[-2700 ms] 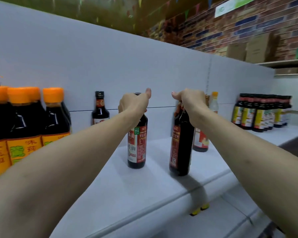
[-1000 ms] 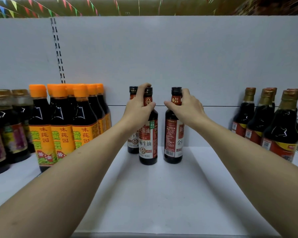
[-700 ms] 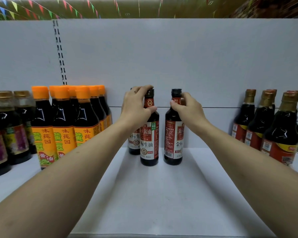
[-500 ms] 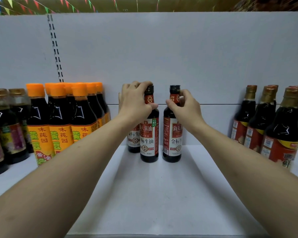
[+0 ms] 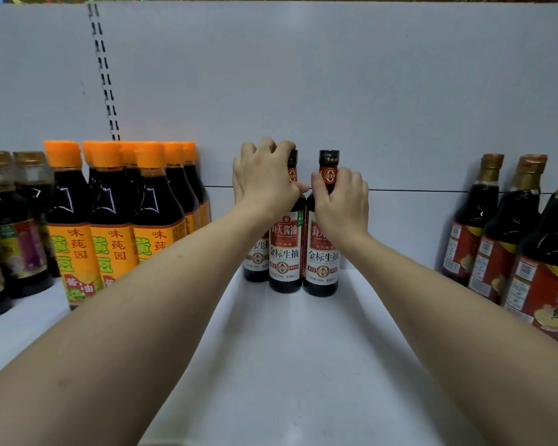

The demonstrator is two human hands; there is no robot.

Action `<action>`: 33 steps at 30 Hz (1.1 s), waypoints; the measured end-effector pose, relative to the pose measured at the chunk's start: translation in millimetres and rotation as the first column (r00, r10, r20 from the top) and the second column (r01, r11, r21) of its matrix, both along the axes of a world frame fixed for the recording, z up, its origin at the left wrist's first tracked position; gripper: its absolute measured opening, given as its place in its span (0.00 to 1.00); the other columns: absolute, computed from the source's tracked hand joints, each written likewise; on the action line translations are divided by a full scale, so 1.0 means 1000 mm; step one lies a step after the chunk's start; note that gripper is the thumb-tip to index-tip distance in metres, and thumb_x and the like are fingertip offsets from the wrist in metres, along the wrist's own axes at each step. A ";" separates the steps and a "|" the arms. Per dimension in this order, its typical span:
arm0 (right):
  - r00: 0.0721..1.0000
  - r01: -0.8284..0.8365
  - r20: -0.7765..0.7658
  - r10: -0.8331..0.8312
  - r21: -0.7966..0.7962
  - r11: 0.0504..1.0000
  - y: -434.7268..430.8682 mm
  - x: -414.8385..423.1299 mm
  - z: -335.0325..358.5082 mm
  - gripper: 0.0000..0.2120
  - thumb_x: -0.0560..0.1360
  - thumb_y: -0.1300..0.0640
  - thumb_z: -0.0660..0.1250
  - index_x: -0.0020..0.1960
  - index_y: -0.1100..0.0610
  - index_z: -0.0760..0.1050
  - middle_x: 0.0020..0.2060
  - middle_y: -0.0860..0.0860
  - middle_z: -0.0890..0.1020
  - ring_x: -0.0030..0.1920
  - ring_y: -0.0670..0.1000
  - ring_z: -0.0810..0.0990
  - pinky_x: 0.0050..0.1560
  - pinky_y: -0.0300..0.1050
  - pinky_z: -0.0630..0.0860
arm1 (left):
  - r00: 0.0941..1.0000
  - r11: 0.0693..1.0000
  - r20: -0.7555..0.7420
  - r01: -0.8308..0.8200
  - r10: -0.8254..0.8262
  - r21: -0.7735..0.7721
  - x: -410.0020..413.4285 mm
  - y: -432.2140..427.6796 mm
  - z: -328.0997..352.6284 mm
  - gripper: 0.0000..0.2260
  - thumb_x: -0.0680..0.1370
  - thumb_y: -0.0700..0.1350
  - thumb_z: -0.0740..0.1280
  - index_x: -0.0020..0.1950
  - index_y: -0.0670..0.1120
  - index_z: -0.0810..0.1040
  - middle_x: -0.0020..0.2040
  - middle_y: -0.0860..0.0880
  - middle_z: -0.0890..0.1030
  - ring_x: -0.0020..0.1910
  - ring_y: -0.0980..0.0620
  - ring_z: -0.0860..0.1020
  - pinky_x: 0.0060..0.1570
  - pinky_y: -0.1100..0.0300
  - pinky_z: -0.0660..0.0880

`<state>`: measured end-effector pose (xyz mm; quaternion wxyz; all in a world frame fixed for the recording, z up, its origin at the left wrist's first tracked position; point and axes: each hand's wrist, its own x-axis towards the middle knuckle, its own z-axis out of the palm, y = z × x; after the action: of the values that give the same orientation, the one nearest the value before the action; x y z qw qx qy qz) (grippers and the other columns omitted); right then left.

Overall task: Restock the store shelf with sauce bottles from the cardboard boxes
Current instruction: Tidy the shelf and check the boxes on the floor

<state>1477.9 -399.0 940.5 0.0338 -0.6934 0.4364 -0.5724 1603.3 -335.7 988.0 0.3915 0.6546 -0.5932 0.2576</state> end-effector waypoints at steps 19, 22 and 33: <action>0.991 0.081 -0.106 -0.087 -0.054 0.995 -0.026 0.001 0.000 0.17 0.84 0.47 0.57 0.57 0.61 0.73 0.53 0.59 0.76 0.55 0.58 0.71 0.55 0.53 0.68 | 0.990 0.996 0.105 -0.092 0.093 -0.015 -0.004 -0.026 0.000 0.27 0.78 0.61 0.70 0.73 0.50 0.73 0.66 0.47 0.76 0.67 0.43 0.70 0.64 0.51 0.66; 0.990 0.084 -0.105 -0.090 -0.059 0.995 -0.030 0.001 -0.001 0.17 0.84 0.47 0.57 0.57 0.61 0.73 0.54 0.59 0.76 0.56 0.58 0.71 0.56 0.52 0.68 | 0.990 0.996 0.107 -0.086 0.088 -0.020 -0.004 -0.030 -0.001 0.27 0.78 0.61 0.70 0.73 0.50 0.73 0.66 0.47 0.76 0.67 0.43 0.70 0.64 0.50 0.66; 0.988 0.092 -0.113 -0.101 -0.080 0.993 -0.038 0.004 -0.002 0.17 0.84 0.47 0.57 0.58 0.61 0.73 0.54 0.58 0.76 0.55 0.57 0.71 0.54 0.51 0.68 | 0.986 0.995 0.137 -0.096 0.095 -0.004 0.001 -0.038 0.001 0.28 0.78 0.61 0.70 0.74 0.49 0.72 0.67 0.46 0.75 0.68 0.42 0.69 0.64 0.50 0.66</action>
<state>1481.6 -436.6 938.7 -0.0454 -0.7045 0.4491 -0.5476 1603.8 -373.3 988.5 0.3363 0.6635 -0.5869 0.3197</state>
